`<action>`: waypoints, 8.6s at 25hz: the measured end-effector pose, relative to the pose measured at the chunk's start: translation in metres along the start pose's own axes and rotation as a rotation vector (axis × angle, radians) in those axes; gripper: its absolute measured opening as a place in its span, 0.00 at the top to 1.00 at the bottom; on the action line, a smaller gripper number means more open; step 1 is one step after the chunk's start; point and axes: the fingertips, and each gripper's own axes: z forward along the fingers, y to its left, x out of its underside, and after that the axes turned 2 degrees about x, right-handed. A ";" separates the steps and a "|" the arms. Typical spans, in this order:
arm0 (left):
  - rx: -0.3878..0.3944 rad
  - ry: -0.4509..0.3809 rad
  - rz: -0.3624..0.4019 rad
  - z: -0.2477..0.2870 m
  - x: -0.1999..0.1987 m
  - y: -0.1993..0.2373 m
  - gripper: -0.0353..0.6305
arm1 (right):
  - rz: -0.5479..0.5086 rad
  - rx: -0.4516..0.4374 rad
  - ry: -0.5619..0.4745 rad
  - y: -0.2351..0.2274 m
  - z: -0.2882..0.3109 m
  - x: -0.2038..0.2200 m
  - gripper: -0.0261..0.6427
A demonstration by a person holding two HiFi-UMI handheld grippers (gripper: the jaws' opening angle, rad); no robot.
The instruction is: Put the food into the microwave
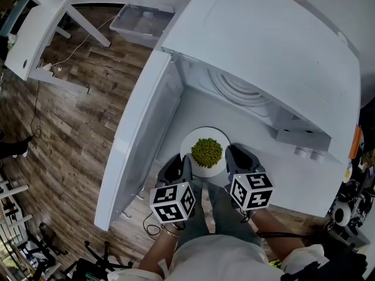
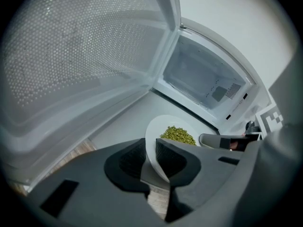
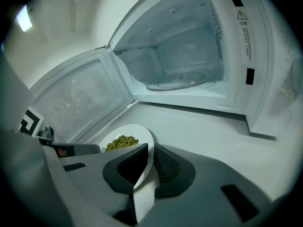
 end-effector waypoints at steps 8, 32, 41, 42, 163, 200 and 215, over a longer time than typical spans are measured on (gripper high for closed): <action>0.010 -0.007 0.006 -0.003 -0.008 -0.006 0.84 | 0.078 0.020 -0.054 -0.002 -0.010 -0.002 0.89; 0.096 -0.041 0.076 -0.010 -0.048 -0.046 0.84 | 0.144 0.089 -0.157 -0.016 -0.048 -0.038 0.89; 0.143 -0.075 0.131 -0.009 -0.079 -0.069 0.84 | 0.187 0.121 -0.215 -0.024 -0.062 -0.060 0.89; 0.146 -0.075 0.134 -0.008 -0.081 -0.070 0.84 | 0.191 0.125 -0.220 -0.025 -0.063 -0.061 0.89; 0.224 -0.278 0.346 0.028 -0.152 -0.123 0.85 | 0.091 0.294 -0.413 -0.038 -0.055 -0.134 0.91; 0.287 -0.280 0.362 -0.036 -0.135 -0.154 0.94 | -0.022 0.141 -0.433 -0.001 -0.119 -0.126 0.93; 0.273 -0.276 0.352 -0.033 -0.137 -0.148 0.94 | -0.070 0.166 -0.431 0.003 -0.119 -0.130 0.94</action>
